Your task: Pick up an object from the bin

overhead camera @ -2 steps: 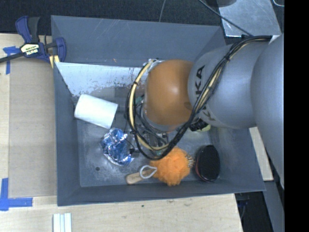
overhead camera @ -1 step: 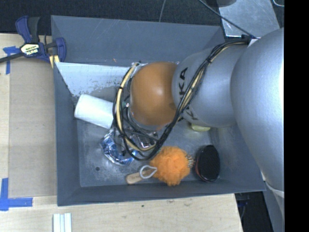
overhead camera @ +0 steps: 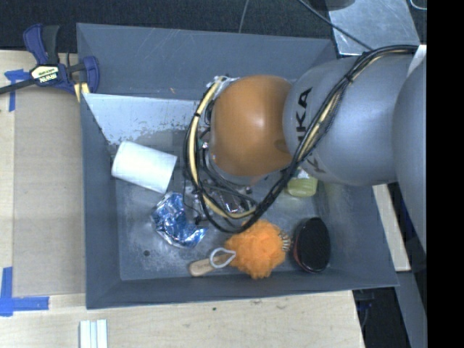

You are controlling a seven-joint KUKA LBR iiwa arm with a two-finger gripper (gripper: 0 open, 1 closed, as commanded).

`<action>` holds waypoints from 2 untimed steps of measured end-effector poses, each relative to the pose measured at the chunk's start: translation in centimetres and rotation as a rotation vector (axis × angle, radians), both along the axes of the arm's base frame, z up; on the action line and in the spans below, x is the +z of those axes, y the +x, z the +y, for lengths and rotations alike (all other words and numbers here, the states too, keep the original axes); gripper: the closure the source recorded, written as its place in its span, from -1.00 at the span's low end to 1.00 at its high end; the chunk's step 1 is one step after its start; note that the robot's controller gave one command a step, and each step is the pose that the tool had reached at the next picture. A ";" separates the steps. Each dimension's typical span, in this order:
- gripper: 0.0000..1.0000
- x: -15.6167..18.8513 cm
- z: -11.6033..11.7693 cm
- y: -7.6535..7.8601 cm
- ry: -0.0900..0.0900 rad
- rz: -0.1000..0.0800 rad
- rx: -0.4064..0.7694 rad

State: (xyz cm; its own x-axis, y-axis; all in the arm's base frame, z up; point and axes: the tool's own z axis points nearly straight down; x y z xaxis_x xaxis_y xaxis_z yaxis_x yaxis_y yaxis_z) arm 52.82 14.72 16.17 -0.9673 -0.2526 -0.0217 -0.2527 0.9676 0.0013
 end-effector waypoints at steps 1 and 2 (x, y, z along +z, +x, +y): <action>1.00 13.3 0.5 0.7 0.006 -0.012 -0.081; 1.00 16.5 1.0 2.3 0.014 -0.019 -0.242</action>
Offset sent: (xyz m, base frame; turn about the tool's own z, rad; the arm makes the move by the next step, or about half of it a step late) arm 0.0048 0.0047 0.1276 0.0817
